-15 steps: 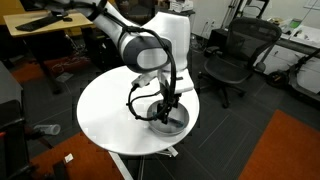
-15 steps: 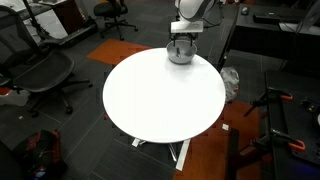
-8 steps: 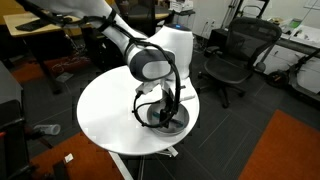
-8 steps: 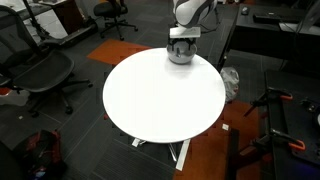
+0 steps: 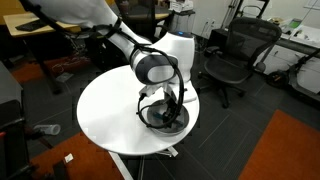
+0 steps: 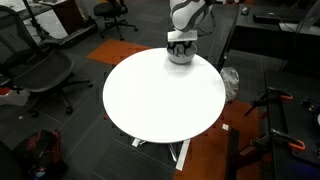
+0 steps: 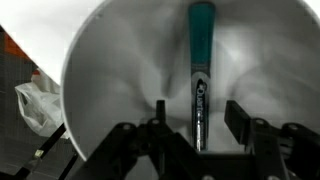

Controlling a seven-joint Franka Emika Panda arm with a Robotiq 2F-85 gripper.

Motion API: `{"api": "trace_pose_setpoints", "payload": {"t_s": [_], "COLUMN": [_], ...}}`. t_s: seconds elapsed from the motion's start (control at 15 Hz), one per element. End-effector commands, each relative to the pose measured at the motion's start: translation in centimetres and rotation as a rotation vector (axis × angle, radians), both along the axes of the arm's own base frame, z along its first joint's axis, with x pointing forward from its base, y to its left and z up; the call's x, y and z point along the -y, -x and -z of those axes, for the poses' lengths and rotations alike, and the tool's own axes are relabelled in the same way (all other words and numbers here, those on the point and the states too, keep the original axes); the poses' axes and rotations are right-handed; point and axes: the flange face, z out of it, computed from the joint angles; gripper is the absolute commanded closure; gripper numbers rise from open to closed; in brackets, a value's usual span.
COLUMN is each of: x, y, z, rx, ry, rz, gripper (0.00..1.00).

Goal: Take the green marker out of the grey bowl

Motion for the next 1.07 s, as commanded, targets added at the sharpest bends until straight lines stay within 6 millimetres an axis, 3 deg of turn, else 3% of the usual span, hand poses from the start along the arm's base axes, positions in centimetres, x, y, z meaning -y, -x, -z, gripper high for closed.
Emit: {"api": "trace_pose_setpoints", "payload": {"t_s": [0.0, 0.27, 0.33, 0.67, 1.0], "x": [0.5, 0.7, 0.8, 1.7, 2.1], "y": [-0.6, -0.4, -0.3, 0.4, 1.1], "z": [-0.1, -0.6, -1.0, -3.7, -8.1], "rx": [-0.017, -0.036, -0.04, -0.034, -0.006], "ry": [-0.023, -0.028, -0.028, -0.001, 0.003], "rz": [-0.003, -0.01, -0.011, -0.006, -0.028], "gripper": [0.66, 0.97, 1.0, 0.95, 0.95]}}
